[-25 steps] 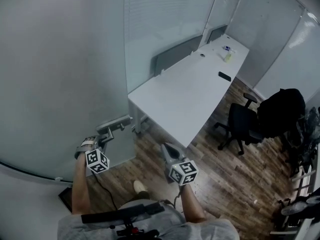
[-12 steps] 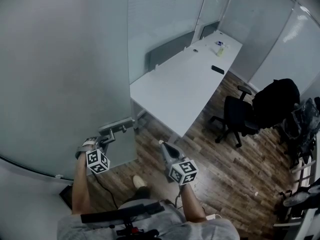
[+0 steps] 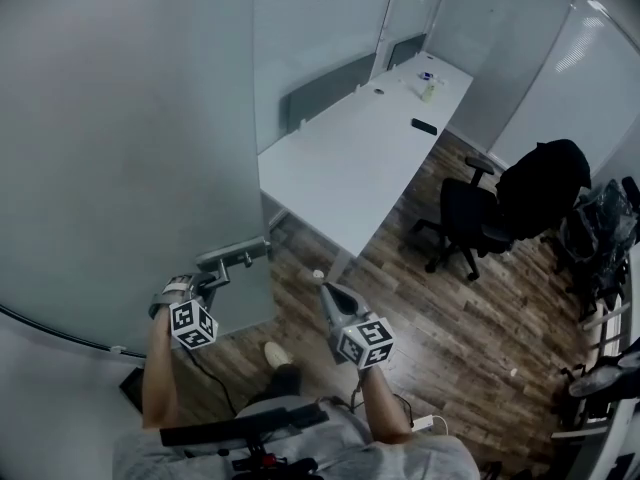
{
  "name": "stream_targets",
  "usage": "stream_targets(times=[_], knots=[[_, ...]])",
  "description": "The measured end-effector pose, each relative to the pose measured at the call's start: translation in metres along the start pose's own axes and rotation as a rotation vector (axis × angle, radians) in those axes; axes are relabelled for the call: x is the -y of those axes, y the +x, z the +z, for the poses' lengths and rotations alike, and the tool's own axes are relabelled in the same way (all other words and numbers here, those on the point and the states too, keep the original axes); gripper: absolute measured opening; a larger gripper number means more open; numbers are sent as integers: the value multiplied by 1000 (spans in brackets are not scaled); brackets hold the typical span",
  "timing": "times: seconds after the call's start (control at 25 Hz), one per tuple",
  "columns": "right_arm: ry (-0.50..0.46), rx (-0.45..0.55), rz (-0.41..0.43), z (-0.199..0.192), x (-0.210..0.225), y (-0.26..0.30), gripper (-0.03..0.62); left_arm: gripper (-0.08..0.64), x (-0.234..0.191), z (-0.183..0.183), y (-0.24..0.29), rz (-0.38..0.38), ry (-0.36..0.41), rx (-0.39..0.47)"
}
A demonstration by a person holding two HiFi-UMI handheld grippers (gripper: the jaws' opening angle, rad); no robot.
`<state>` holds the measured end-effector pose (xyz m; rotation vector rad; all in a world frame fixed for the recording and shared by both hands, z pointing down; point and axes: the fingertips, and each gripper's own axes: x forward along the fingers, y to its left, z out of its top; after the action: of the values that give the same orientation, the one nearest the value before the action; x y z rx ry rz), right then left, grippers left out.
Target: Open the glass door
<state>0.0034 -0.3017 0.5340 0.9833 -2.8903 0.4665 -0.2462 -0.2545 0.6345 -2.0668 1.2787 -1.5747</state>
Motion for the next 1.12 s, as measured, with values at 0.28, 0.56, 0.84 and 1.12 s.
stream_targets(times=[0.28,0.56,0.84,1.12], knots=[[-14,16,-19,-3,-11,-26,2,12,18,8,-11,-8,26,20],[-17,24,-32,-4,-28,-56,2,20,37,16,-25,-17,33,34],[-21,7,-20,-16,-52,-76,2,18,49,20,-39,-18,59,51],[5,-3,-40,-31,-52,-96,2,17,70,26,-50,-34,80,74]])
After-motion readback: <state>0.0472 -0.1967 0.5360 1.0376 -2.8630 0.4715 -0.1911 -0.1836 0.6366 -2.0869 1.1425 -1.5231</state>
